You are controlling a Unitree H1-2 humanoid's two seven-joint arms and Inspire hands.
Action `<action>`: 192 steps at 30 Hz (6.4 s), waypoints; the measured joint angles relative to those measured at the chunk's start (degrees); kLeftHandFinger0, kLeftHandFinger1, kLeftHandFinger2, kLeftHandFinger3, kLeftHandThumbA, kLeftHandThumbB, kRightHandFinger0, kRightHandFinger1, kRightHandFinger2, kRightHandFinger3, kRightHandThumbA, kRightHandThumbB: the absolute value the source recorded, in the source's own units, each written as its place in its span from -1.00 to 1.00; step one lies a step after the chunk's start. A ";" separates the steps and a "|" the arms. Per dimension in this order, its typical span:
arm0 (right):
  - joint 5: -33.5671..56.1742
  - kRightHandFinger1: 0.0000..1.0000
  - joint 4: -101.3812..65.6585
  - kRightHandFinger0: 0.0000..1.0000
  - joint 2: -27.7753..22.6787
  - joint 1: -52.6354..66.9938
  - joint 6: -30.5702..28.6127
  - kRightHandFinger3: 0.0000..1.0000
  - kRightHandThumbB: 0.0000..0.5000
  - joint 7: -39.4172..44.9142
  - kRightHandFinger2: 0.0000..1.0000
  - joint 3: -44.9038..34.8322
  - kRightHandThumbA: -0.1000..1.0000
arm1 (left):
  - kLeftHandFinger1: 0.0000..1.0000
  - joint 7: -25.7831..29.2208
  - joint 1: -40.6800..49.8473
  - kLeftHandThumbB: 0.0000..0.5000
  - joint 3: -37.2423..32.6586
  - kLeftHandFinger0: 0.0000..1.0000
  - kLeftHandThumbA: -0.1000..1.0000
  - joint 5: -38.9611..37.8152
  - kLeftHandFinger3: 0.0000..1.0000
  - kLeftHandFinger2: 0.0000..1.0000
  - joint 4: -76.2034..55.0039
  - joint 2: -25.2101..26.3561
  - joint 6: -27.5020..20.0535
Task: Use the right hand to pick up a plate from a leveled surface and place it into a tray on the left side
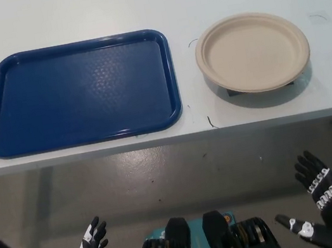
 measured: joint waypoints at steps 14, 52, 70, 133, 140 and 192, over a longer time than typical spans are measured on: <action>15.59 1.00 -0.16 1.00 0.31 -6.14 10.97 1.00 0.64 -0.16 1.00 -2.61 1.00 | 1.00 0.00 0.01 -0.83 0.01 1.00 1.00 0.41 1.00 1.00 0.66 -0.01 0.03; 52.13 1.00 16.75 1.00 6.42 -23.42 38.11 1.00 0.62 -0.36 1.00 -19.29 1.00 | 1.00 0.01 -0.52 -0.97 -0.05 1.00 1.00 4.66 1.00 1.00 -0.17 0.64 -2.82; 53.12 1.00 22.27 1.00 6.19 -26.92 39.10 1.00 0.49 -0.81 1.00 -21.90 1.00 | 1.00 0.01 -0.47 -0.87 -0.22 1.00 1.00 5.46 1.00 1.00 -0.48 0.82 -3.06; 36.44 -0.58 23.33 -1.00 5.52 -40.32 38.91 0.53 -1.00 -23.36 0.07 -22.24 0.21 | 1.00 0.00 -0.82 -0.89 -0.93 1.00 0.93 5.82 1.00 1.00 -0.48 1.02 -3.33; 38.57 -0.65 10.51 -1.00 4.80 -38.88 39.17 0.54 -1.00 -27.38 0.05 -11.92 0.20 | 1.00 0.00 -0.89 -0.92 -1.20 1.00 0.94 6.24 1.00 1.00 -0.54 1.11 -3.31; 23.69 1.00 75.66 1.00 19.91 -79.01 17.25 1.00 0.71 -17.04 1.00 -12.07 1.00 | 1.00 -1.22 -2.92 -0.91 -3.09 1.00 0.81 7.64 1.00 1.00 -3.34 3.03 0.64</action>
